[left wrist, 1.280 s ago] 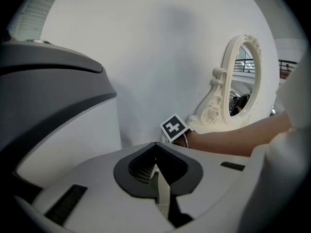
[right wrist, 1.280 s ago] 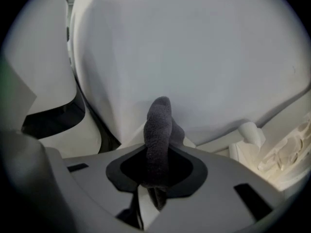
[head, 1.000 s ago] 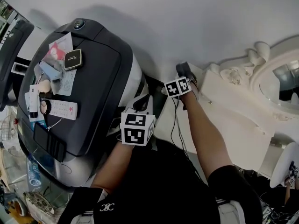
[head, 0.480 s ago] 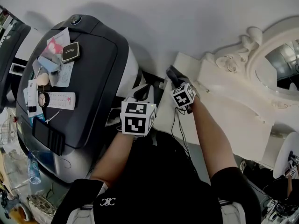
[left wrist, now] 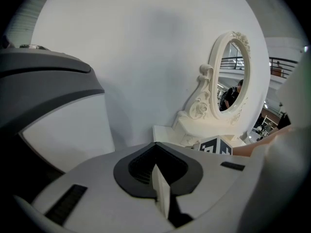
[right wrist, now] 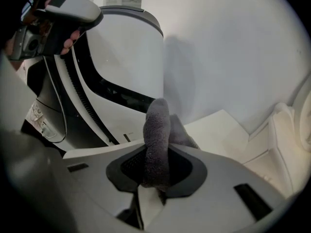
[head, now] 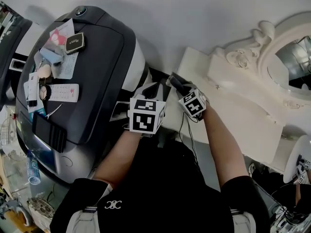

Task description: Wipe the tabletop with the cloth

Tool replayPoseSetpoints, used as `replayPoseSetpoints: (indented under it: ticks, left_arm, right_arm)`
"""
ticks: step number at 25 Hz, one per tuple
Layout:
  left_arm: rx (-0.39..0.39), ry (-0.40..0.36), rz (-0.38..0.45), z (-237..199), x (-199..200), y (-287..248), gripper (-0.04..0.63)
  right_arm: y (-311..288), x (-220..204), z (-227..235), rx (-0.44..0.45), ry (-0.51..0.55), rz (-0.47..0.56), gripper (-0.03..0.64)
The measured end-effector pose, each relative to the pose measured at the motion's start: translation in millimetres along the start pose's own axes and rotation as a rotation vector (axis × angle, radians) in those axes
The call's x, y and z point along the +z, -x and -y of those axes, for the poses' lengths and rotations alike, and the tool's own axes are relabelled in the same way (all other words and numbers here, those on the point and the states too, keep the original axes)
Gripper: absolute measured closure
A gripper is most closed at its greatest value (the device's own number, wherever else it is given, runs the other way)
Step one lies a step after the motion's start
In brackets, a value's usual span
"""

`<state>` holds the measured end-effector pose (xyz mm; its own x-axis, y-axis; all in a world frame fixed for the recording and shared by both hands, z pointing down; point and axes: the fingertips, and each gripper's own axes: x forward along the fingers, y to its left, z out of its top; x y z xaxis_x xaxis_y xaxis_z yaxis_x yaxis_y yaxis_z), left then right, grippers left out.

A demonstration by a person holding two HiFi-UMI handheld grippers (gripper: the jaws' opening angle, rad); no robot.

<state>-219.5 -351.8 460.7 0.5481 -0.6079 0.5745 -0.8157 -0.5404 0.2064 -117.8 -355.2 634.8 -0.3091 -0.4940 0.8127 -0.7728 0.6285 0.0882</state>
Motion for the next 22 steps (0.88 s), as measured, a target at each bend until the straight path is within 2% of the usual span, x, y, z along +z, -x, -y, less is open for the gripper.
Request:
replayPoseSetpoints:
  ticks: [9,14,17,22]
  left_arm:
    - [0.107,0.071,0.020,4,-17,21,0.589]
    - [0.178,0.106,0.041,10,-26,43,0.589]
    - [0.221,0.122,0.042,9,-35,54,0.589]
    - [0.308,0.172,0.025,-4,-64,73,0.589]
  right_arm:
    - [17,-17,-54,0.207,0.046,-0.030,0.532]
    - [25,-28,-86,0.277,0.062,-0.040,0.531]
    - [29,-32,-104,0.293,0.007,-0.035,0.531]
    - [36,-32,-124,0.284,-0.162,-0.027,0.531]
